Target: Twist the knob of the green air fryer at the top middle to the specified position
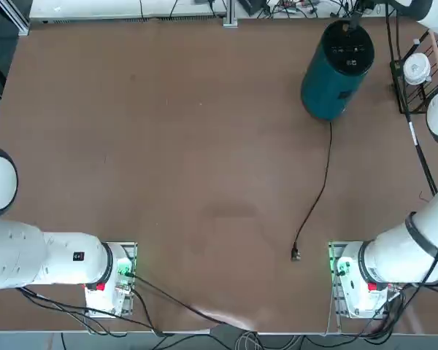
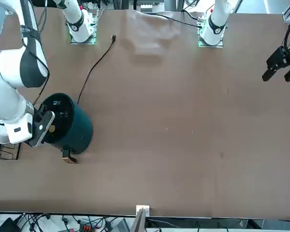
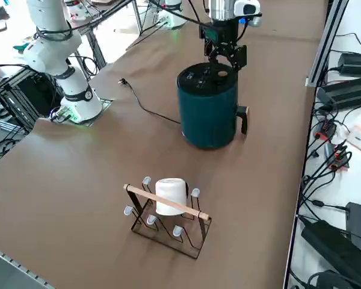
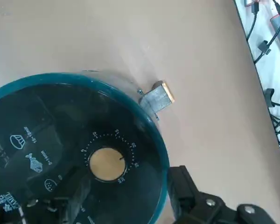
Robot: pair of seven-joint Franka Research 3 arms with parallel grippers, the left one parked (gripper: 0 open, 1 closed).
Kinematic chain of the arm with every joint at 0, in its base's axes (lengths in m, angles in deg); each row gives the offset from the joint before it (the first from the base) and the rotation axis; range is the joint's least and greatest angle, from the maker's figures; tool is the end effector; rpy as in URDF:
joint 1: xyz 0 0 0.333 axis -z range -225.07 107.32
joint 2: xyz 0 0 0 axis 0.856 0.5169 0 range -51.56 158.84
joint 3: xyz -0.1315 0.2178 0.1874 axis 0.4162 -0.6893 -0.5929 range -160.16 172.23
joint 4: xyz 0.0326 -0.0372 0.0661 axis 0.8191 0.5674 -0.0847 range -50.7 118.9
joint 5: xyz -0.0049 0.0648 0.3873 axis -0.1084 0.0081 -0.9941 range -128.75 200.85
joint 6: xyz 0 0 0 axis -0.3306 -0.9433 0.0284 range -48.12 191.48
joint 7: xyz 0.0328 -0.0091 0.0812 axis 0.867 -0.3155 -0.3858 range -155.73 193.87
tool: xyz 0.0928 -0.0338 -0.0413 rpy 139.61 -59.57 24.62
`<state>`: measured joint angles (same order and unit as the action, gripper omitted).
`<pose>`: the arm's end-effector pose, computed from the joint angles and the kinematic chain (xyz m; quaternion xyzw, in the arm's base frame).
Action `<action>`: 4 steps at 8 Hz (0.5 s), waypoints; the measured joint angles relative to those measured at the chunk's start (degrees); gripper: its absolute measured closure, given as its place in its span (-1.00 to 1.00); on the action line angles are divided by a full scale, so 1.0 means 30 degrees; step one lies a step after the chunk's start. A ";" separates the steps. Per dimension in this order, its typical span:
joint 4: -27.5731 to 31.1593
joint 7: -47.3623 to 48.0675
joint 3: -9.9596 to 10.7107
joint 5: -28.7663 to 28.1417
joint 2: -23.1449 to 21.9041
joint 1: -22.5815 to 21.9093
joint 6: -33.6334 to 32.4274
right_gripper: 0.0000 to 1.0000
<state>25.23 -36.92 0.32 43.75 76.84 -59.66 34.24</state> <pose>0.6813 0.0567 0.4625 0.8461 0.5309 -0.0041 0.0474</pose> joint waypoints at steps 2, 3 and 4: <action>-0.0040 0.0003 -0.0023 -0.0005 0.0000 -0.0009 0.0047 -1.00; -0.0072 0.0016 -0.0091 -0.0013 -0.0017 -0.0022 0.0047 -1.00; -0.0119 0.0461 -0.0140 -0.0139 -0.0115 -0.0052 0.0041 -1.00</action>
<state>24.87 -35.53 -0.10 43.33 76.50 -59.81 34.37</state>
